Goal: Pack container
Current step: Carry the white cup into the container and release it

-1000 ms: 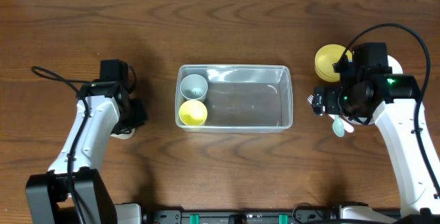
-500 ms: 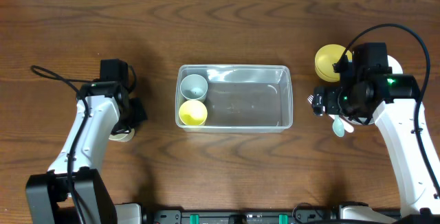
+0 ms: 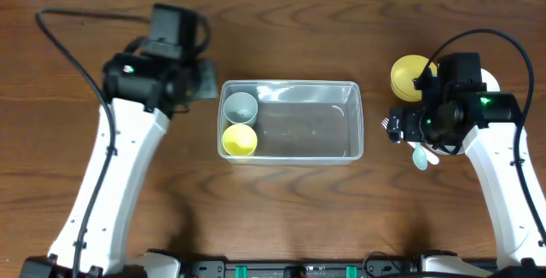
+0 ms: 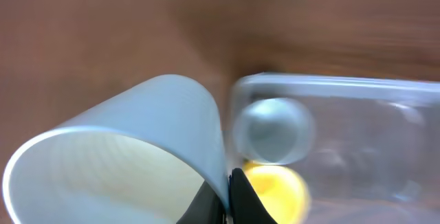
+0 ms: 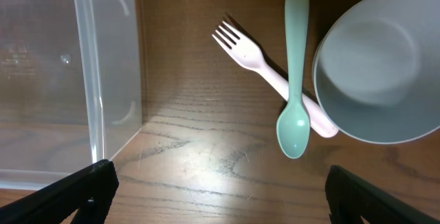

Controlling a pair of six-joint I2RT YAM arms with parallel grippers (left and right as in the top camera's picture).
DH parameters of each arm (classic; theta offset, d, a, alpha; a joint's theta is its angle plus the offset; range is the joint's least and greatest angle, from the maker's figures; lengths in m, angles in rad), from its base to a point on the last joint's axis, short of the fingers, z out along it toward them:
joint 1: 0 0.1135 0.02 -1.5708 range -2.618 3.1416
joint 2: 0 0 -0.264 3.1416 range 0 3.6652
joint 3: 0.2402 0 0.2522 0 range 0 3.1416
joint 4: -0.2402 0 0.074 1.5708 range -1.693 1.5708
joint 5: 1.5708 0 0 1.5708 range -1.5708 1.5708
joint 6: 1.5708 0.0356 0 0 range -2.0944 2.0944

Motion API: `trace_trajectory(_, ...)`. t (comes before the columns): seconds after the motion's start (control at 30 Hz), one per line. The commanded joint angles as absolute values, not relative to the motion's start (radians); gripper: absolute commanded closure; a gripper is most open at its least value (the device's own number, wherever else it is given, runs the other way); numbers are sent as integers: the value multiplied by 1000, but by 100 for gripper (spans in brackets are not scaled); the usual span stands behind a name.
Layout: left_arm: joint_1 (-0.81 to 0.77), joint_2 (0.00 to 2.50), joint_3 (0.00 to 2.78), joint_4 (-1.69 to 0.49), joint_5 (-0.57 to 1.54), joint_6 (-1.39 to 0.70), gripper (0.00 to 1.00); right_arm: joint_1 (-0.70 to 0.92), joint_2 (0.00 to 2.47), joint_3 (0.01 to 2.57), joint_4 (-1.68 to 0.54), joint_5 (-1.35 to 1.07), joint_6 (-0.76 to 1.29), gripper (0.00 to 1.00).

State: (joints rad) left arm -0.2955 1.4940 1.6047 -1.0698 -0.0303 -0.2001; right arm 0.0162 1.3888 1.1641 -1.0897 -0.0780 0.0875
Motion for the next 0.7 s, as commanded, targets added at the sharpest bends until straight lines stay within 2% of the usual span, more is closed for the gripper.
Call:
trace_trajectory(0.0, -414, 1506, 1632, -1060, -39, -97, 94, 18, 1390, 1183, -1089, -75, 96, 2)
trace_trajectory(0.1, -509, 1553, 1632, -1031, -37, -34, 94, 18, 1390, 1183, -1089, -75, 96, 2)
trace_trajectory(0.3, -604, 1682, 1632, -976, -37, 43, 94, 18, 1390, 1183, -1089, -75, 96, 2)
trace_trajectory(0.67, -633, 1872, 1632, -957, 16, 52, 94, 18, 1390, 1183, -1089, -75, 96, 2)
